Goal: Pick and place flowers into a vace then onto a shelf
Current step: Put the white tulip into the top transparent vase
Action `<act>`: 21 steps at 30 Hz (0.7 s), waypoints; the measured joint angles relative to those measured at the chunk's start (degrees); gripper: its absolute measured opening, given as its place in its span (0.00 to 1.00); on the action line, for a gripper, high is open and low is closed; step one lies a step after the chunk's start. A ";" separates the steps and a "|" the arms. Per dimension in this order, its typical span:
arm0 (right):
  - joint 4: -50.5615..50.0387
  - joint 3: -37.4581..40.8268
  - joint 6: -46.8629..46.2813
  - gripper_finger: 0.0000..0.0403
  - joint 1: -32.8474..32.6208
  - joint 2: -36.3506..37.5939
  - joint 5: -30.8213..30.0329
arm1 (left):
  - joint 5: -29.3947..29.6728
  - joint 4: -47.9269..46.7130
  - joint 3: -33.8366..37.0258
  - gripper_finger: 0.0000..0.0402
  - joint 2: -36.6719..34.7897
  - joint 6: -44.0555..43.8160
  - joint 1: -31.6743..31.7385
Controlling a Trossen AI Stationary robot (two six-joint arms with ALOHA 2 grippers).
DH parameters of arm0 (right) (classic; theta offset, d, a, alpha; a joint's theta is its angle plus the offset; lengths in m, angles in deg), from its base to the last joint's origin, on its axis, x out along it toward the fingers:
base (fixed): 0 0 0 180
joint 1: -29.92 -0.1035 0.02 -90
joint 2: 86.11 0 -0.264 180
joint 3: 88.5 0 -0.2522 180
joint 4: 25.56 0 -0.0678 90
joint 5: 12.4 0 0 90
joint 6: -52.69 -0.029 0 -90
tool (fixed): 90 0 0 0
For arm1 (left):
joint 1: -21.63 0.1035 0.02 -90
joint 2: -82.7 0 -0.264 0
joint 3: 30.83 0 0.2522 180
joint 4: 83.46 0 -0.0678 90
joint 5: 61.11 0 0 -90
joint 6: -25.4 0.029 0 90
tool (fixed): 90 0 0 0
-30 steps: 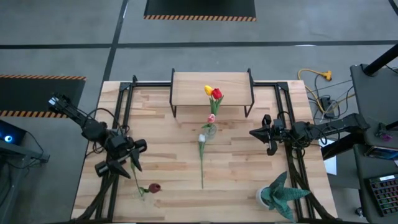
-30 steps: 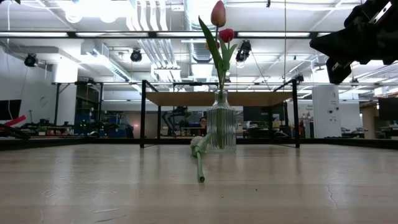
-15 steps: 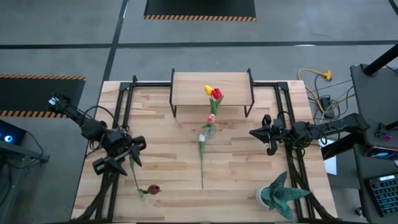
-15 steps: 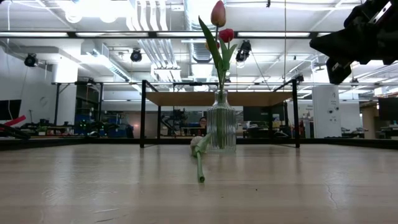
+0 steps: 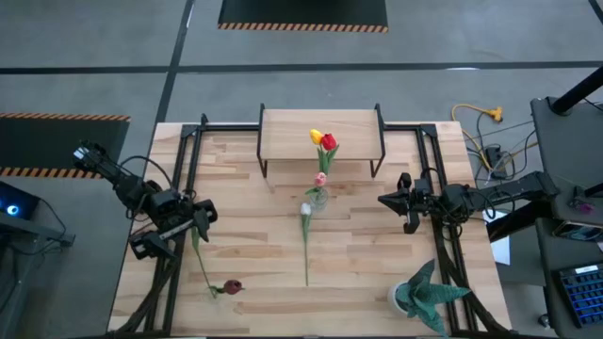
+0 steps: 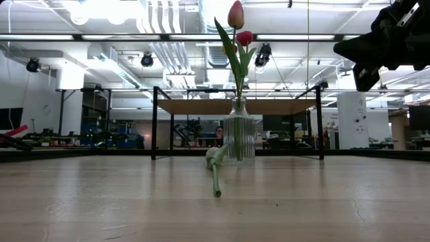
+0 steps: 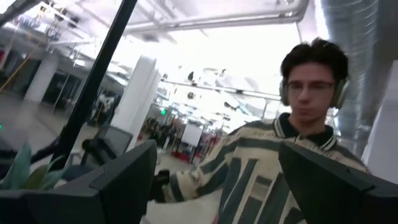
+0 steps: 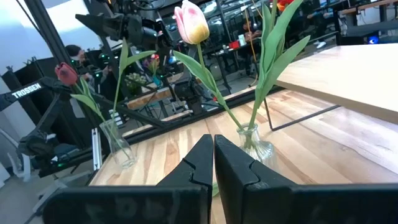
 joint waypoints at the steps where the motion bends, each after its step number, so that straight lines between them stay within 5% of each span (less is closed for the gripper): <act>1: 0.00 0.00 0.04 0.02 0.00 0.00 0.00 | -0.07 0.28 0.00 0.80 0.00 0.01 0.00; 9: 0.00 0.00 0.22 0.02 0.02 0.00 0.00 | -0.30 -2.37 0.00 0.80 0.99 1.17 0.00; 17: -0.46 0.00 0.22 0.02 0.00 0.04 0.02 | -0.11 -21.60 0.00 0.80 1.24 -2.36 0.00; 21: -0.46 0.00 0.20 0.02 0.00 0.04 0.02 | 0.16 -22.71 0.02 0.80 1.35 -6.38 0.00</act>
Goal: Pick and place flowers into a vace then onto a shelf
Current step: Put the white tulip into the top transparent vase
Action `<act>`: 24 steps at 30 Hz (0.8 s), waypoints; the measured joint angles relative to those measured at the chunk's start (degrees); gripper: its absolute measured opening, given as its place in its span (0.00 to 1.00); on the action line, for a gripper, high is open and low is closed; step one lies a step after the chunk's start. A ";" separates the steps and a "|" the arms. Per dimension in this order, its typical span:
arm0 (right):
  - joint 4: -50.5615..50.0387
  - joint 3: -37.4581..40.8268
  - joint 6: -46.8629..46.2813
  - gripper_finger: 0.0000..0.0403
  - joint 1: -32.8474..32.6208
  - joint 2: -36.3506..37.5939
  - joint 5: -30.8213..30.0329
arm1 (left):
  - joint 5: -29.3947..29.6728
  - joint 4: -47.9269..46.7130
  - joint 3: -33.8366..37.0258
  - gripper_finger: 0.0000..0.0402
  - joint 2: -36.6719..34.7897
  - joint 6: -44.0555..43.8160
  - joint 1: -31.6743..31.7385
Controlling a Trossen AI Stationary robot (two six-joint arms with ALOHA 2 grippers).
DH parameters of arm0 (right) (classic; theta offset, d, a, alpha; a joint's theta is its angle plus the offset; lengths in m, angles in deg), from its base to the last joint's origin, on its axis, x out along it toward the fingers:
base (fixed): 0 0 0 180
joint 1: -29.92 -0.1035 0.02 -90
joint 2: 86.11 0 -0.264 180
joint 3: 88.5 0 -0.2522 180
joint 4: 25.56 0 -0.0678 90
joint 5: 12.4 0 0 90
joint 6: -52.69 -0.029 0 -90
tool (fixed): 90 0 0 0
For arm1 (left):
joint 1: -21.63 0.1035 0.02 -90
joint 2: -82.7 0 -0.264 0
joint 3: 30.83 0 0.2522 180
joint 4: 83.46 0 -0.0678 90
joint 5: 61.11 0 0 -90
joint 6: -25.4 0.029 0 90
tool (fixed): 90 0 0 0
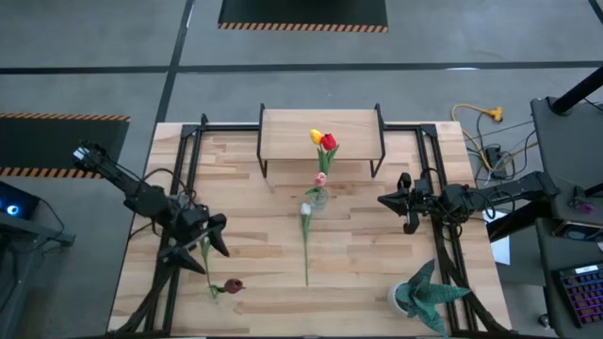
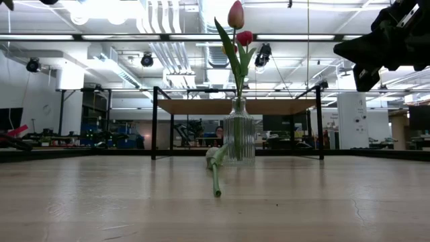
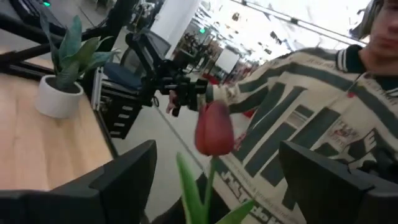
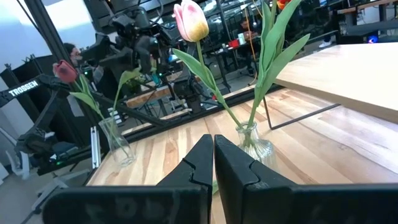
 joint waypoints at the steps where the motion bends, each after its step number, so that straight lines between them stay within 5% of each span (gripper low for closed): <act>1: 0.00 0.00 0.00 0.02 0.02 0.00 0.00 | 0.00 0.36 0.00 0.80 -0.11 -0.18 0.00; 24: -1.05 0.02 0.00 0.02 0.00 -0.07 0.02 | -3.82 1.05 -2.76 0.80 -1.69 -14.44 0.00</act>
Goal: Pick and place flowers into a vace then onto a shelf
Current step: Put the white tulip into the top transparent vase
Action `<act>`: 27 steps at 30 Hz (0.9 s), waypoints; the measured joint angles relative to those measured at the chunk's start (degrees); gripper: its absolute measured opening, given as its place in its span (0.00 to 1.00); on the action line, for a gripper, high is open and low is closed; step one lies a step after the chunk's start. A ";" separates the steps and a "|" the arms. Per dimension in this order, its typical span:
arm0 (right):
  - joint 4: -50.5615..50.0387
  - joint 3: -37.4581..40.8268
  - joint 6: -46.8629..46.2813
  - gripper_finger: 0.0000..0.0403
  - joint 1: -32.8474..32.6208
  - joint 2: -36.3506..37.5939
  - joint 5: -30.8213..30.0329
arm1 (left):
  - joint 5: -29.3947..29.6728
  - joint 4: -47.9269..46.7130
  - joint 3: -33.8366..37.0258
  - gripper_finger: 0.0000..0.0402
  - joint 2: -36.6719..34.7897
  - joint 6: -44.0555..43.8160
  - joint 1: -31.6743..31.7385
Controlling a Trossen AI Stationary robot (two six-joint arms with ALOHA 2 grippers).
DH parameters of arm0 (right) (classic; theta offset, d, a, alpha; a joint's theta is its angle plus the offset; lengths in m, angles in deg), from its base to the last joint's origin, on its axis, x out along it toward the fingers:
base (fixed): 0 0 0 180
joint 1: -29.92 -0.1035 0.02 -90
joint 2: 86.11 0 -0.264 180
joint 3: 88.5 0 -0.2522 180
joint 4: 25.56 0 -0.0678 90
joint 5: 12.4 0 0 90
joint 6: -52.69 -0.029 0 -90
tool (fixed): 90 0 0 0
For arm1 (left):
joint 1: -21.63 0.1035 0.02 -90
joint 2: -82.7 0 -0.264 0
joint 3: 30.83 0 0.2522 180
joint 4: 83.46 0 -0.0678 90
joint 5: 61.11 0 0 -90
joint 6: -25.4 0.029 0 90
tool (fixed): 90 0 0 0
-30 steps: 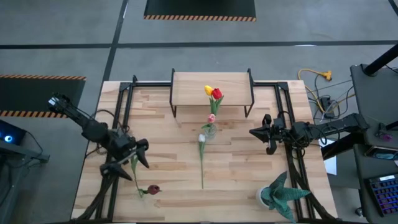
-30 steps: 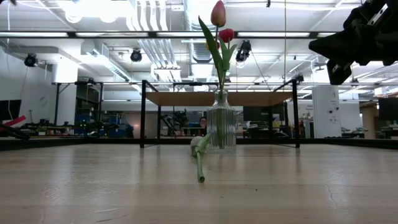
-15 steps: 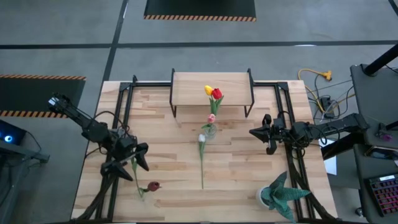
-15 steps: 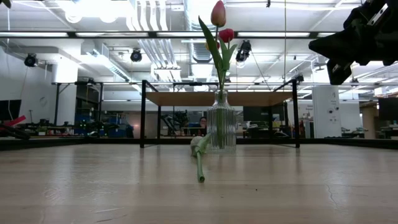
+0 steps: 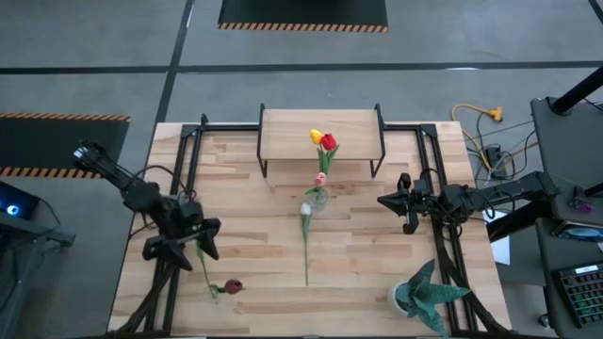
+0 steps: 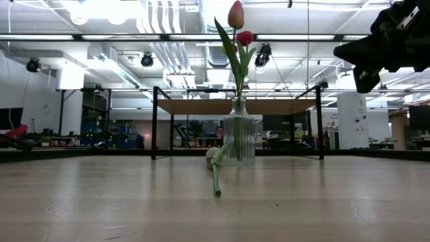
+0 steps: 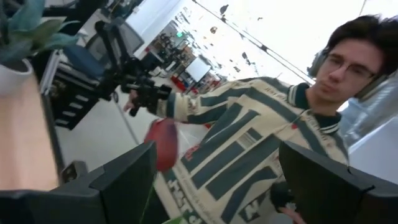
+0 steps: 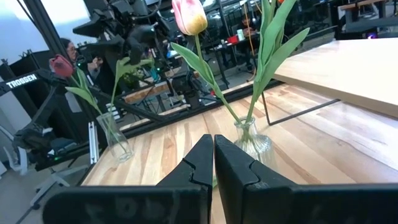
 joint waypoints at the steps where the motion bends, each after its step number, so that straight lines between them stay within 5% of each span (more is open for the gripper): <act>1: 0.02 0.00 0.00 0.02 0.02 0.00 0.00 | 0.00 -0.01 -0.54 0.80 -0.01 0.01 0.00; 17: 0.02 0.00 -0.03 0.02 0.02 -0.02 0.00 | -0.84 -1.37 -6.09 0.80 0.30 -2.75 0.00; 21: 0.04 0.00 -0.23 0.02 0.01 -0.02 0.02 | -6.62 -6.51 -6.06 0.80 0.40 -12.29 -0.11; 27: 0.04 0.00 -0.22 0.02 0.02 -0.02 0.02 | -1.80 -6.46 -5.90 0.80 0.93 -12.57 0.07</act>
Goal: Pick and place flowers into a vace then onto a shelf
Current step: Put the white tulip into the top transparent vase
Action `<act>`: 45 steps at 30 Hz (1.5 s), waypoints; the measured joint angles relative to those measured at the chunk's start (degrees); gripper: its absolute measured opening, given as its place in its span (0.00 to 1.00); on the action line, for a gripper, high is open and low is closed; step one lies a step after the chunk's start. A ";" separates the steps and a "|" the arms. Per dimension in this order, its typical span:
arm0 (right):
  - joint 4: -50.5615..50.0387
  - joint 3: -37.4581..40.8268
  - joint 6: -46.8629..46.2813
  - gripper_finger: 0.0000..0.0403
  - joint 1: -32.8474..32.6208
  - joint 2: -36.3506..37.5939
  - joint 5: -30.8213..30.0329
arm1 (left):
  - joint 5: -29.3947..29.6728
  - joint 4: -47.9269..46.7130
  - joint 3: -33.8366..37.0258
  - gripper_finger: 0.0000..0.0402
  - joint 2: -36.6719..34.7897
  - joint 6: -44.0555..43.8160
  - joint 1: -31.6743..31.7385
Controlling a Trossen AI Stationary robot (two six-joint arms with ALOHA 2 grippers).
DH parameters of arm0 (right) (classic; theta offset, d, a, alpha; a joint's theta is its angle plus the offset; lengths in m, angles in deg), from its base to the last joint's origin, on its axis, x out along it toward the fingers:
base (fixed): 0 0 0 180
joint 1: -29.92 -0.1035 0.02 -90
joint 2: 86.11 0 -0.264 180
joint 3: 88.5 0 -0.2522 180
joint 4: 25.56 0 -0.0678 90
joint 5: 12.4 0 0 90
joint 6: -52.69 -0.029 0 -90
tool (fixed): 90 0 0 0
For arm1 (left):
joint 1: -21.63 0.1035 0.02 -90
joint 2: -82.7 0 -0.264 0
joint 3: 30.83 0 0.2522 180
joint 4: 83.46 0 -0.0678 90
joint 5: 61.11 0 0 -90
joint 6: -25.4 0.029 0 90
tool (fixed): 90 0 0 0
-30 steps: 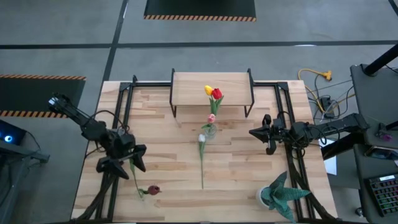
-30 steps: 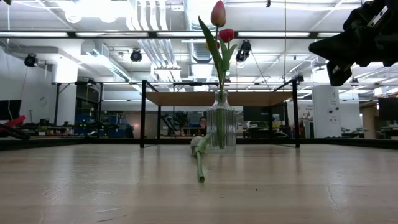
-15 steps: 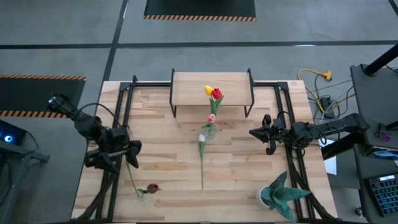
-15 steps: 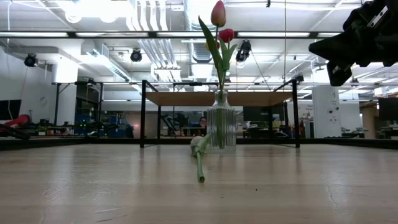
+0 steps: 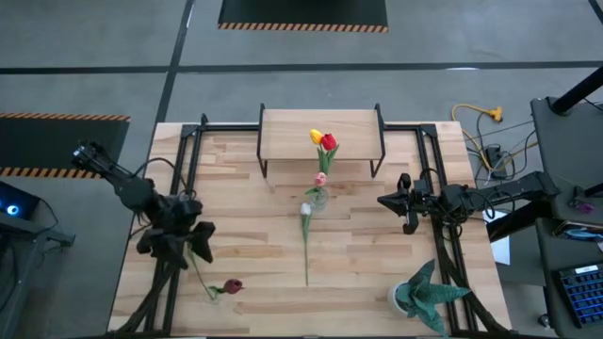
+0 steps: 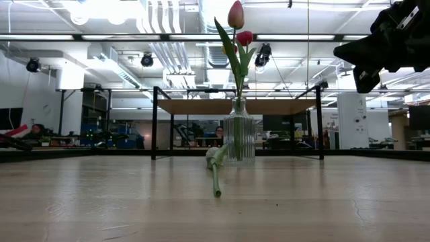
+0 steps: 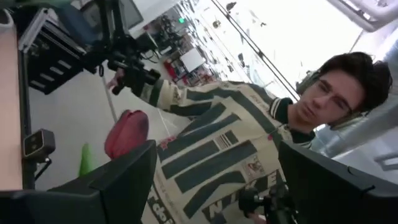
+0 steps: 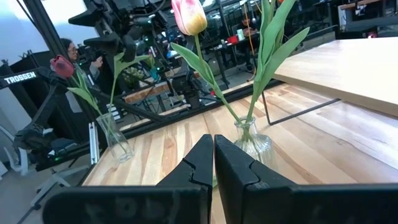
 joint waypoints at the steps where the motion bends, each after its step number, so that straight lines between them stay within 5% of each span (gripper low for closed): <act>1: 0.00 0.00 0.00 0.02 0.00 0.00 0.00 | 1.27 -0.01 0.00 0.80 0.00 -0.23 -0.10; 5: 0.00 0.00 0.00 0.02 0.00 0.00 0.00 | 2.87 -1.24 0.07 0.80 -0.20 -4.61 0.01; 12: 0.00 -0.01 0.00 0.02 0.00 0.00 0.00 | 3.79 6.10 -0.13 0.80 -0.10 6.46 -0.04; 35: 0.00 0.00 0.00 0.02 0.00 0.00 0.00 | 2.42 19.45 -0.09 0.80 0.20 22.12 -0.04; 45: -0.02 0.00 -0.42 0.02 0.00 0.00 0.00 | 9.50 19.28 -0.11 0.80 0.24 34.75 0.00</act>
